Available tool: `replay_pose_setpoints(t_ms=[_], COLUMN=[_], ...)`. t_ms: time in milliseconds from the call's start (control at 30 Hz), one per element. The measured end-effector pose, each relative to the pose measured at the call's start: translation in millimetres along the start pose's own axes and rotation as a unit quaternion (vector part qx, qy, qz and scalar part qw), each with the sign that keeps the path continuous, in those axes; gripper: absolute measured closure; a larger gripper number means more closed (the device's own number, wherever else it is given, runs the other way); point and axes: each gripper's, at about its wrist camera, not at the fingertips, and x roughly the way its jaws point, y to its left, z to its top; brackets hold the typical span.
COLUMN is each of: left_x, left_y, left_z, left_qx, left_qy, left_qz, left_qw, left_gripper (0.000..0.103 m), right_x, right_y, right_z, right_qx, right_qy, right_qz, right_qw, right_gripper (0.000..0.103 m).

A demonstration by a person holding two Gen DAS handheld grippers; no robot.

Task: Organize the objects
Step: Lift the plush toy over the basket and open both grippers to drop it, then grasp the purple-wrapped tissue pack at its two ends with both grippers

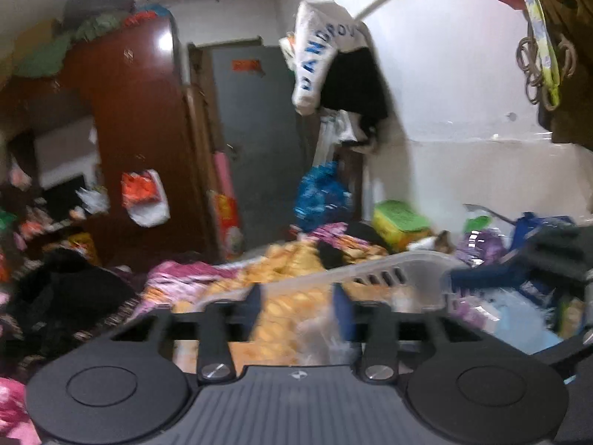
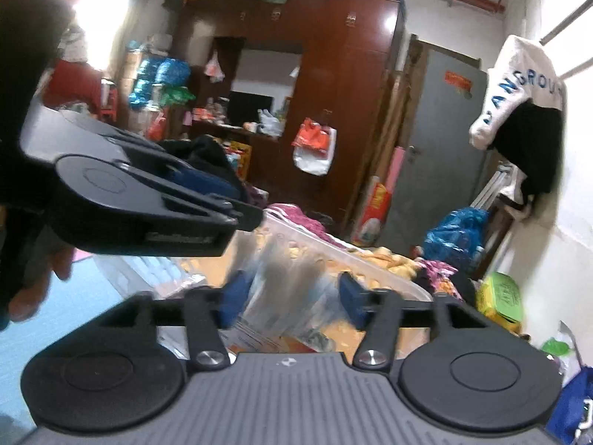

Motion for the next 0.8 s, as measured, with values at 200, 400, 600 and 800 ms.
replay_pose_setpoints(t_ms=[200, 400, 600, 800], left_x=[-70, -124, -126, -101], left_y=[30, 23, 11, 19], left_z=[-26, -85, -129, -133], left_qx=[-0.051, -0.062, -0.068, -0.081], left_qy=[-0.05, -0.056, -0.03, -0.008], left_qz=[-0.045, -0.086, -0.123, -0.16], left_qw=[0.9964, 0.9928, 0.9896, 0.9837], left_gripper=[0.018, 0.017, 0.017, 0.017], right_x=[-65, -97, -103, -78], right_y=[-31, -44, -48, -36], right_z=[-27, -76, -112, -103], right_qx=[0.07, 0.105, 0.167, 0.118], right_qy=[-0.044, -0.029, -0.036, -0.03], right_qz=[0.022, 0.037, 0.083, 0.102], right_qw=[0.996, 0.993, 0.982, 0.987], right_gripper=[0.0, 0.0, 0.0, 0.0])
